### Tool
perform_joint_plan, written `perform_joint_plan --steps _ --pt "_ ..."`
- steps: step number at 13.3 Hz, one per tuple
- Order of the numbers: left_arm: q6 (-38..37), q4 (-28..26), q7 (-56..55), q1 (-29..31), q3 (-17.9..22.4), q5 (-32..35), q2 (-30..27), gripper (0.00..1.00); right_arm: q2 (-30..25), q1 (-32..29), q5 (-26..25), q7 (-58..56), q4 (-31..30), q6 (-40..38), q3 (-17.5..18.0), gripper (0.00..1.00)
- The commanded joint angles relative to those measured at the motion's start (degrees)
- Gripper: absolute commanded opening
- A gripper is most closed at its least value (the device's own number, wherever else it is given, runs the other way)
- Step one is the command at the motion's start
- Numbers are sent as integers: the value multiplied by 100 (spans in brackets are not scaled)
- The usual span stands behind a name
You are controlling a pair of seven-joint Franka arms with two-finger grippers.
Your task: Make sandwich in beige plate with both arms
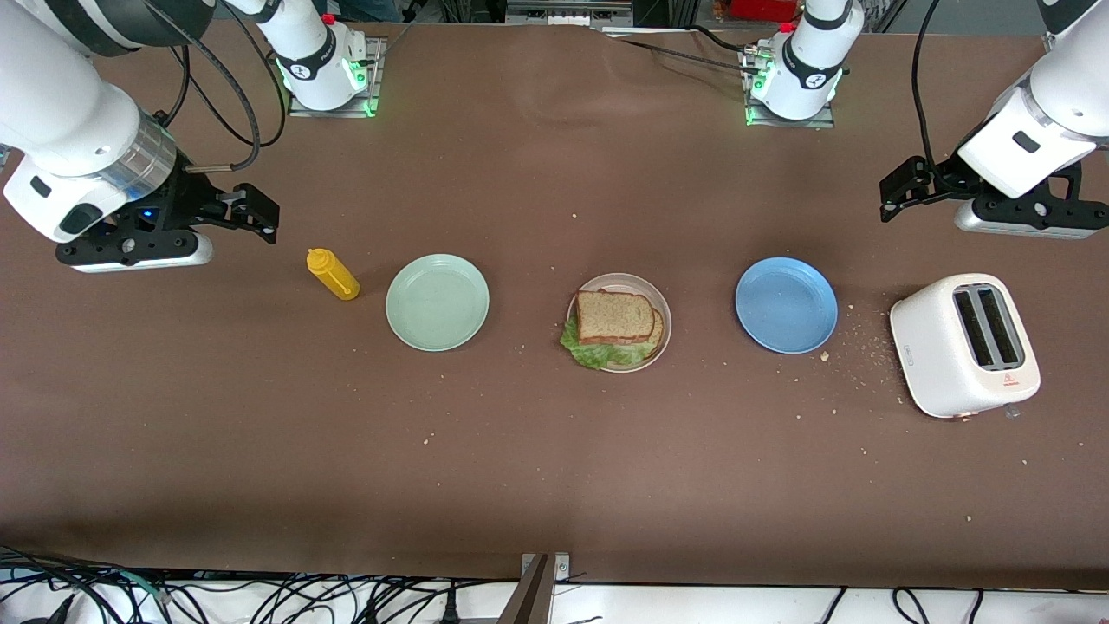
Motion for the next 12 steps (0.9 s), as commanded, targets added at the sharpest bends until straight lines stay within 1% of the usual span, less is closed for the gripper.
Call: perform_joint_plan --steps 1,3,5,6,8,12 --pt "-58 -78 -43 81 -96 -11 -152 100 -395 20 -111 496 -778 579 27 99" --pt "-110 -77 -61 99 -184 -11 -160 100 -422 11 -94 438 -798 511 -25 99" --pt "-146 -77 -52 134 -184 -11 -160 100 -474 11 -59 332 -780 292 -235 99" --pt "-172 -69 -61 143 -193 -11 -160 100 -518 2 -59 331 -780 265 -254 99" --pt "-233 1 -78 117 -219 -11 -143 100 -519 2 -24 340 -780 185 -420 99" --pt "-400 55 -254 38 -228 -11 -143 100 -475 11 -32 411 -754 203 -438 99"
